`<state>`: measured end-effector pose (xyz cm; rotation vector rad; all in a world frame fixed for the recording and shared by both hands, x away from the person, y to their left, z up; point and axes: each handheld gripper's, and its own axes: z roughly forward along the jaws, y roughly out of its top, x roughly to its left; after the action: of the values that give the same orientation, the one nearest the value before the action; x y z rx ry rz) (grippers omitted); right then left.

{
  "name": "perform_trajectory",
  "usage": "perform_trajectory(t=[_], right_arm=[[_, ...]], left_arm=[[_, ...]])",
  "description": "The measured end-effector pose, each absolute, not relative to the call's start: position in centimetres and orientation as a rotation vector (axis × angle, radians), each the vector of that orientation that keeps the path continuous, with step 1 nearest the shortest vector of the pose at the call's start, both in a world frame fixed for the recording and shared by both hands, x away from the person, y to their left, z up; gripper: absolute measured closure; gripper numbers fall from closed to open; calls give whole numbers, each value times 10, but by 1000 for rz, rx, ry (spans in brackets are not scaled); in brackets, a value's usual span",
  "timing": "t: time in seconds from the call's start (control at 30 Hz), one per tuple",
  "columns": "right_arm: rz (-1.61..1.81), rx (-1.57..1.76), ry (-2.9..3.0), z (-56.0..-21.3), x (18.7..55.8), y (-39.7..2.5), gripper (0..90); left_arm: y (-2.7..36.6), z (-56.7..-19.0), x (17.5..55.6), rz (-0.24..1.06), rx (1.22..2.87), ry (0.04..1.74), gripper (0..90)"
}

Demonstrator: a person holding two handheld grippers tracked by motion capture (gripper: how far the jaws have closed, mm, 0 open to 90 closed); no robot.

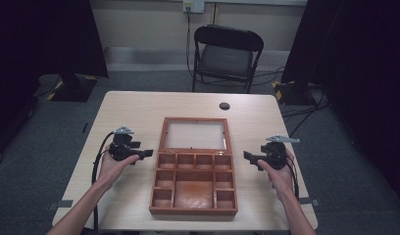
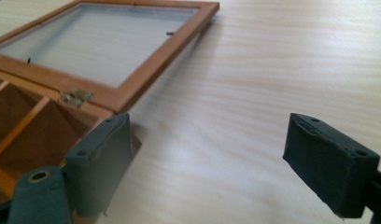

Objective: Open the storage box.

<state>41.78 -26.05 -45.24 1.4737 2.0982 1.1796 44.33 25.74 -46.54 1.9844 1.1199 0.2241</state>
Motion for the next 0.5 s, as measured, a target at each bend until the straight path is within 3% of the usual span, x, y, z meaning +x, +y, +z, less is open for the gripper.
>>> perform_trajectory(t=[0.3, 0.4, 0.5], right_arm=[[1074, 1484, 2135, -464, 386, -283, 154], [1017, 1484, 2142, -473, 378, -289, 153], [964, 1504, 2143, -483, 374, -293, 153]], left_arm=[[272, -480, 425, 235, 2079, 1135, 205], [275, -487, 420, 299, 2122, 1191, 173], [277, -490, 417, 315, 2133, 1144, 152]])
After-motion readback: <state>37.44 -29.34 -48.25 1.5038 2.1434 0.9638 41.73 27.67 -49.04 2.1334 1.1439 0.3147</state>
